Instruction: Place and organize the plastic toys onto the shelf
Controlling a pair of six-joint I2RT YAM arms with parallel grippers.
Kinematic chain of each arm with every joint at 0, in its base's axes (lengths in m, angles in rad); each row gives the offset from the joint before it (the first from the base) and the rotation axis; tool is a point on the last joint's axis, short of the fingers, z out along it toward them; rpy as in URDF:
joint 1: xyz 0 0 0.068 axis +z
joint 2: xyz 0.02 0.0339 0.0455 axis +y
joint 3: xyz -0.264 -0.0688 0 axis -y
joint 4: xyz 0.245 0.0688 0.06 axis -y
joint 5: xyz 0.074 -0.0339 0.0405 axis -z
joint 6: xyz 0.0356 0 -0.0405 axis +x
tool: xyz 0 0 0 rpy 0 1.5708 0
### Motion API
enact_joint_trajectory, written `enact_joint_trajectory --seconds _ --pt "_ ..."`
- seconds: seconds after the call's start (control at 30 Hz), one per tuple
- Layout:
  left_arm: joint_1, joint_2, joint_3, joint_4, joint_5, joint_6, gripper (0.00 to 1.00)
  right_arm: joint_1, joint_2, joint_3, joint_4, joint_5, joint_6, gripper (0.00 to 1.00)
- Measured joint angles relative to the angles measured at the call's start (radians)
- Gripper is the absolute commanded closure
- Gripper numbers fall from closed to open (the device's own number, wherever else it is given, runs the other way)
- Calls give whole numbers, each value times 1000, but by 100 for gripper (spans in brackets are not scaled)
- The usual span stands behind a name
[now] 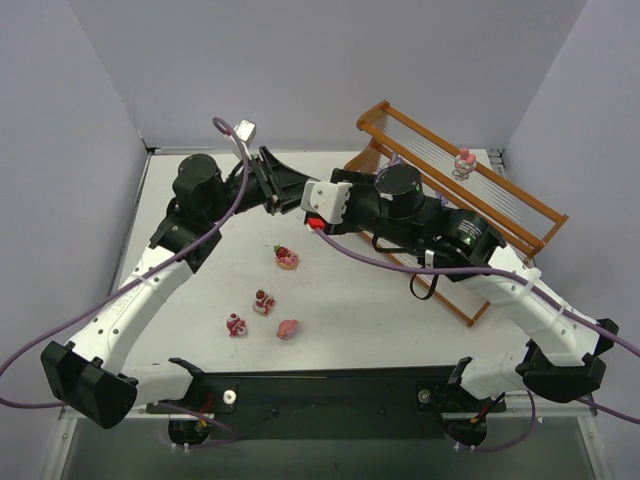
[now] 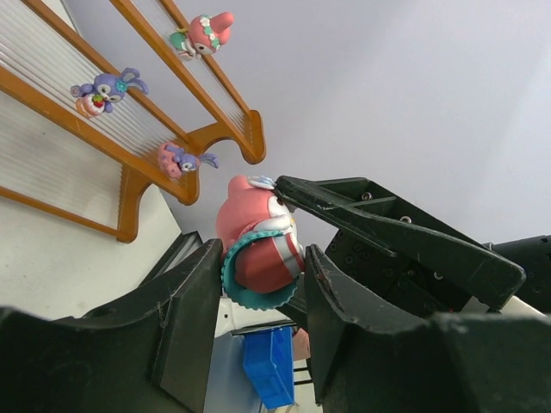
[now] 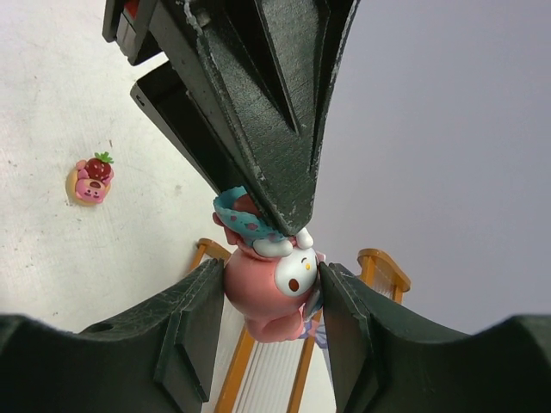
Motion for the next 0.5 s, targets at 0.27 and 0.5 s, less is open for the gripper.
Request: enact_joint_trajectory --seconds 0.27,0.5 --pt "-4 8 -5 54 4 -15 100 5 -9 14 -12 0 76 13" --pt "-5 -13 -4 47 -43 68 100 10 -120 2 2 -62 219 1"
